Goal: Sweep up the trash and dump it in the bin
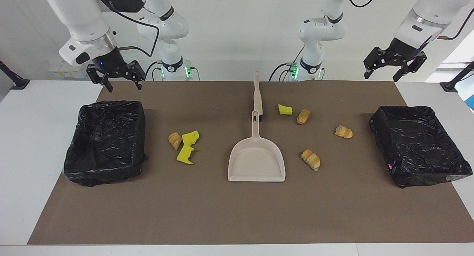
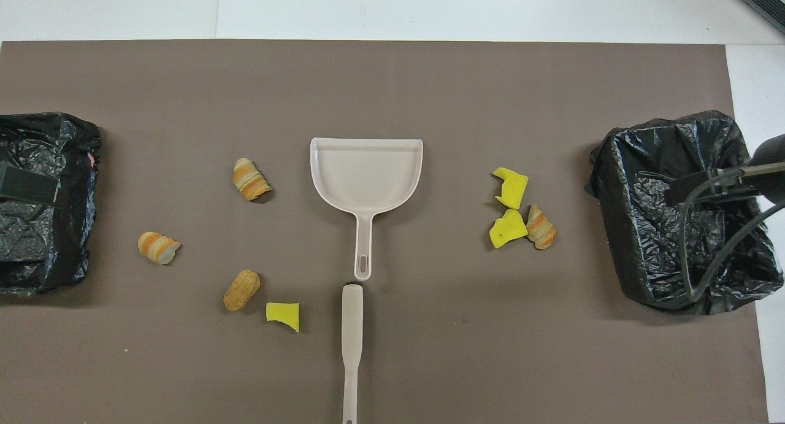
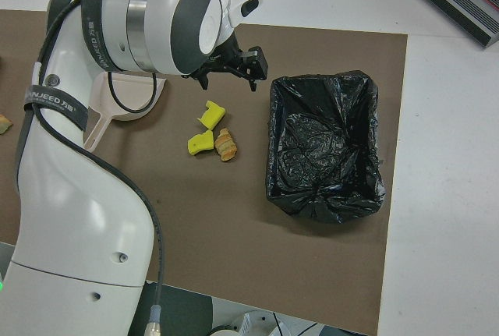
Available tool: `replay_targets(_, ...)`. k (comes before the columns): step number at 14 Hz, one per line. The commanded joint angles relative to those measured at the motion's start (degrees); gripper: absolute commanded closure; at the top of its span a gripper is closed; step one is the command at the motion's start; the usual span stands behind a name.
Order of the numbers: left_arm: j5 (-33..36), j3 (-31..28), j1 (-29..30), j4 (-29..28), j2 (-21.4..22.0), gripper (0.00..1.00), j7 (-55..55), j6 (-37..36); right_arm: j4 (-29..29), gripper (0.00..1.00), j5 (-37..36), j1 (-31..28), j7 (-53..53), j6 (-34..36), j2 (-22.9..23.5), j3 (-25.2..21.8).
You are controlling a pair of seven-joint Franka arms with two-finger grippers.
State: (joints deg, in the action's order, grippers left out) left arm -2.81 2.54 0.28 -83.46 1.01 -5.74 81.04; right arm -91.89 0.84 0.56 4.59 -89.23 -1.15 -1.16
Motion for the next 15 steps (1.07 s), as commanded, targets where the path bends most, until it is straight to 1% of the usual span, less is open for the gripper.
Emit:
replay_targets(1, 1.06, -0.34, -0.1, -1.88, 1.63, 0.0, -0.94, 1.22, -1.53, 0.0, 0.74, 0.14, -1.16, -0.5, -1.12, -0.16)
replay_targets(4, 1.06, -0.43, -0.1, -1.79, 1.36, 0.0, -0.68, 3.16, -1.37, 0.0, 0.74, 0.05, -0.64, -0.68, -0.96, -0.16)
replay_targets(8, 1.06, -0.43, -0.1, -1.79, 1.36, 0.0, -0.59, 2.64, -1.37, 0.0, 0.65, -0.12, -0.64, -0.68, -0.96, -0.16)
replay_targets(10, 1.06, -1.04, -1.85, -1.7, 1.36, 0.0, -0.59, 2.9, -1.37, 0.0, 0.65, -0.03, -0.64, -0.68, -0.96, -0.16)
replay_targets(12, 1.06, -4.19, -4.83, -1.88, 1.62, 0.0, -0.77, 2.81, -1.37, 0.0, 0.65, -0.03, -0.64, -0.68, -0.96, -0.16)
replay_targets(15, 1.06, -6.39, -7.39, -2.05, 1.71, 0.0, -0.68, 2.64, -1.37, 0.0, 0.65, -0.12, -0.64, -0.68, -0.96, -0.16)
